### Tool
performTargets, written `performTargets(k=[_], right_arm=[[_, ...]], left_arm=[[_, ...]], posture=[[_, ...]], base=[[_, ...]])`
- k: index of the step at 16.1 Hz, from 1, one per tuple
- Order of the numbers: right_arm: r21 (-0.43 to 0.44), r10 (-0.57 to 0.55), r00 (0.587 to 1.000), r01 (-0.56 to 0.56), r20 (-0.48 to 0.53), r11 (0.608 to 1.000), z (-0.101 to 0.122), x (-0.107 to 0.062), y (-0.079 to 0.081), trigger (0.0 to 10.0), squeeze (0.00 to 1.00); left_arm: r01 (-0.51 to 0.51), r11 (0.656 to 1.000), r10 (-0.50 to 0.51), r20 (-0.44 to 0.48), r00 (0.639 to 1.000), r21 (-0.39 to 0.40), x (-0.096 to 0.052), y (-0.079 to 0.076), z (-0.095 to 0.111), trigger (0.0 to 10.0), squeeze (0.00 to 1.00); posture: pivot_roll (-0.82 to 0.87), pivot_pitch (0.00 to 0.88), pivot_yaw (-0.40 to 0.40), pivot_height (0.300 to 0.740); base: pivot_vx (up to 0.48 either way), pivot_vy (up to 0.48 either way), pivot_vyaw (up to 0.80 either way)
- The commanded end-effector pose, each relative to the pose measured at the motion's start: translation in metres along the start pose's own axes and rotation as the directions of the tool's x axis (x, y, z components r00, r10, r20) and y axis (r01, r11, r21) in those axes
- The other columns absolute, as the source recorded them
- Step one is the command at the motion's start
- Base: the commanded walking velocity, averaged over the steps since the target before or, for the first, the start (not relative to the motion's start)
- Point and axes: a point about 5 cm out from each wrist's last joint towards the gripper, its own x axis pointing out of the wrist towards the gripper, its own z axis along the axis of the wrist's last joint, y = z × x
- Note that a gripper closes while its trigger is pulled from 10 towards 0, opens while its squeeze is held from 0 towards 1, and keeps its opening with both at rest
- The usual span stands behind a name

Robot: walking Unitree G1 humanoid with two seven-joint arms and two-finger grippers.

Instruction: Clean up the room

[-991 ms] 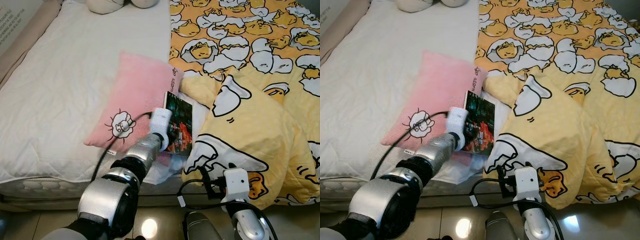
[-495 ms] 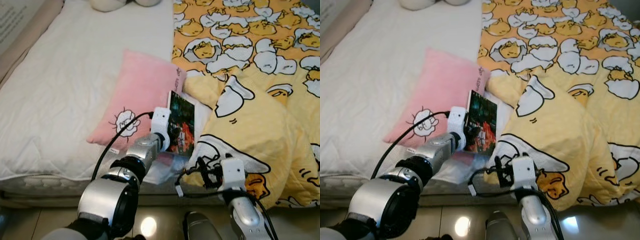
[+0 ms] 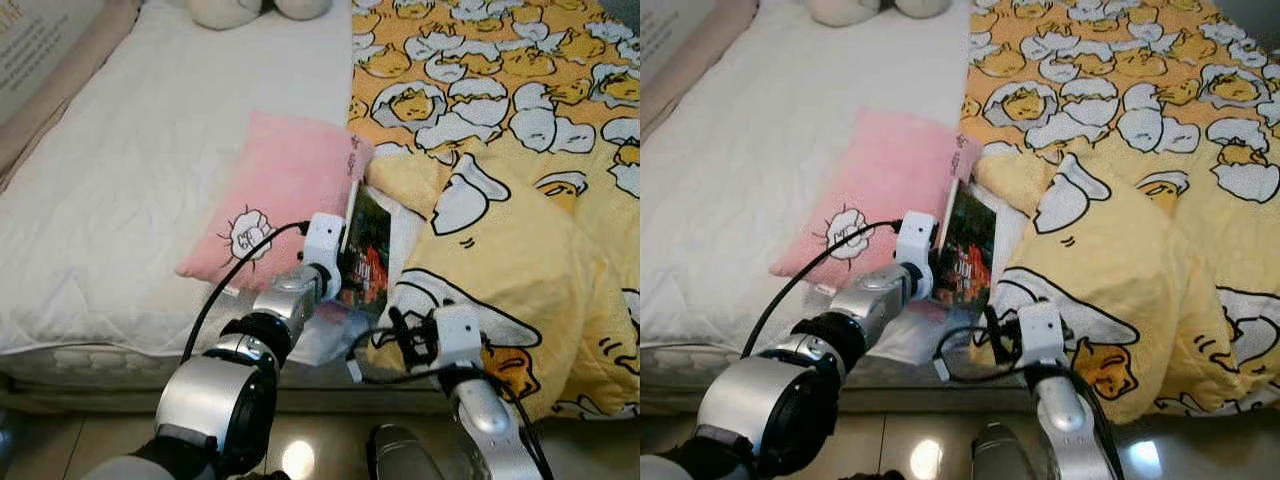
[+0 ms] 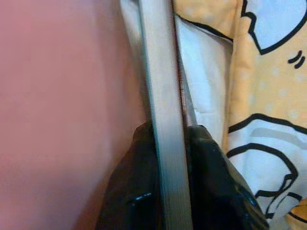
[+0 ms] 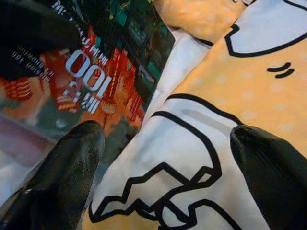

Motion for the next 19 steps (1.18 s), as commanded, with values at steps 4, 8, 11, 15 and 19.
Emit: performTargets(k=[4, 8, 11, 15, 19], right_arm=[[0.018, 0.014, 1.000, -0.015, 0.016, 1.000, 0.004, 0.017, 0.003, 10.0, 0.00], [0.012, 0.014, 0.999, -0.015, 0.048, 1.000, 0.012, 0.033, 0.000, 10.0, 0.00], [0.007, -0.003, 0.996, 0.002, 0.091, 1.000, 0.021, 0.041, -0.003, 10.0, 0.00], [-0.016, -0.030, 0.979, 0.034, 0.199, 0.999, 0.043, 0.048, -0.009, 10.0, 0.00], [0.067, -0.201, 0.915, 0.190, 0.351, 0.980, 0.079, 0.051, -0.026, 10.0, 0.00]], left_arm=[[0.079, 0.995, -0.064, 0.223, 0.973, -0.058, 0.000, -0.003, 0.066, 0.0, 0.00], [0.074, 0.996, -0.050, 0.414, 0.909, -0.042, -0.023, 0.030, 0.121, 0.0, 0.00], [-0.144, 0.980, 0.046, 0.543, 0.838, 0.139, -0.054, 0.074, 0.135, 0.0, 0.00], [-0.295, 0.953, 0.203, 0.574, 0.793, 0.071, -0.069, 0.098, 0.108, 10.0, 0.00], [-0.315, 0.944, 0.213, 0.539, 0.815, 0.103, -0.062, 0.090, 0.081, 10.0, 0.00]], posture=[[-0.29, 0.000, 0.097, 0.740], [-0.26, 0.000, 0.094, 0.740], [-0.23, 0.000, 0.084, 0.740], [-0.21, 0.000, 0.066, 0.740], [-0.24, 0.000, 0.091, 0.740]], base=[[0.000, 0.000, 0.00], [0.000, 0.000, 0.00], [0.000, 0.000, 0.00], [0.000, 0.120, 0.00], [0.000, 0.480, 0.00]])
